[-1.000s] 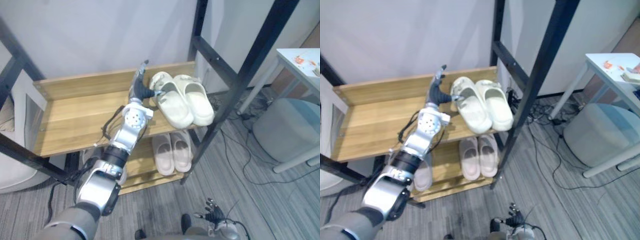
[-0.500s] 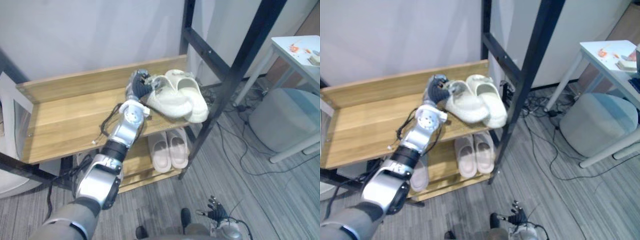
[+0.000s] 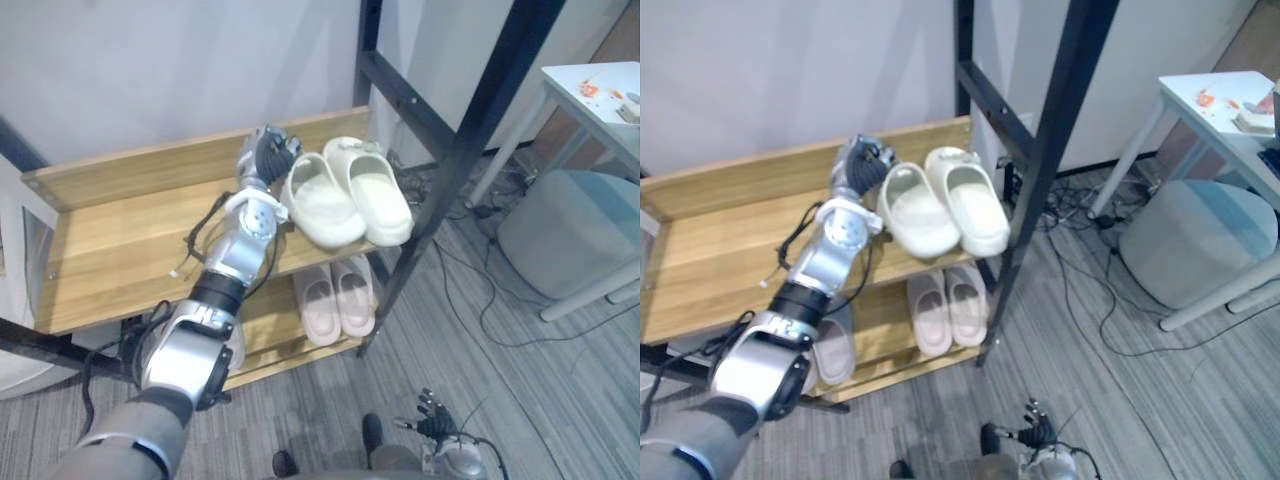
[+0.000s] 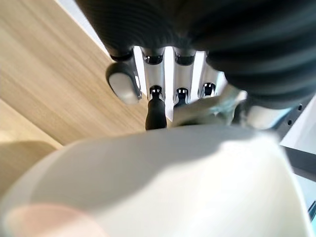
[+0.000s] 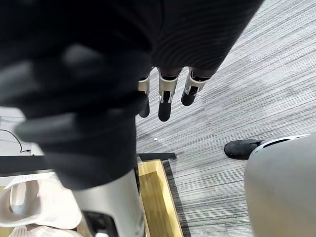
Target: Organize the slippers on the shoe rack
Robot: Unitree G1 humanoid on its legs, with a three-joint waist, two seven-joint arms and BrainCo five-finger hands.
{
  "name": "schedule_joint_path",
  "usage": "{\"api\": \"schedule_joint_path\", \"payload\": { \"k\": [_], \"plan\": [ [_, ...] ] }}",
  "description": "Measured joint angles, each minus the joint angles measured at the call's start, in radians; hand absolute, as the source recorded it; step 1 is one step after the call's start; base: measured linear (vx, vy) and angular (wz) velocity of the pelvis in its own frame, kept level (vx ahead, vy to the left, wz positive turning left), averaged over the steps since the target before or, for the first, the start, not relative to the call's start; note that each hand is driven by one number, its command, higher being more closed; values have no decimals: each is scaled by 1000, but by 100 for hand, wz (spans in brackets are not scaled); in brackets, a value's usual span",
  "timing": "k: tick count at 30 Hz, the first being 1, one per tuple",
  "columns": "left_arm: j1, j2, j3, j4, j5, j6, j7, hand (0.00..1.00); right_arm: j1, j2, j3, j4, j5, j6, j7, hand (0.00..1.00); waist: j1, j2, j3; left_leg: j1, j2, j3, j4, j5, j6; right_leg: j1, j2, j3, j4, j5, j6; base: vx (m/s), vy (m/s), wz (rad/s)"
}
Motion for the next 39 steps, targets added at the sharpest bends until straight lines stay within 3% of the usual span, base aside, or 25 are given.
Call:
{"api": "schedule_joint_path", "payload": {
  "k": [2, 3, 17, 29, 39],
  "plan": [
    [2, 0, 0, 0, 7, 0, 0, 100, 0, 0, 0, 0, 0, -2, 0, 0, 0, 1, 0, 0, 0, 0, 0, 0, 0, 0, 1, 0, 0, 0, 0, -19, -16, 1],
    [2, 0, 0, 0, 13, 0, 0, 0, 0, -1, 0, 0, 0, -3, 0, 0, 0, 1, 1, 0, 0, 0, 0, 0, 0, 0, 1, 0, 0, 0, 0, 0, 0, 0],
    [42, 30, 0, -37, 50, -2, 0, 0, 1, -5, 0, 0, 0, -6, -6, 0, 0, 4, 2, 6, 3, 15, 6, -8, -4, 8, 6, 14, 0, 1, -1, 0, 0, -3],
    [182, 3, 64, -236, -130, -13, 43, 0, 0, -6, 0, 2, 0, -1, -7, 0, 7, 7, 3, 8, 1, -11, 6, -7, -3, 23, 2, -12, 0, -1, -3, -7, -5, 6],
    [360, -42, 91, -402, -235, -52, 57, 0, 4, -5, 1, 12, -1, 13, -8, 0, 50, 11, 0, 16, -3, -57, 7, -2, 4, 49, -5, -58, 0, -11, -3, -44, -27, 13]
  ]
}}
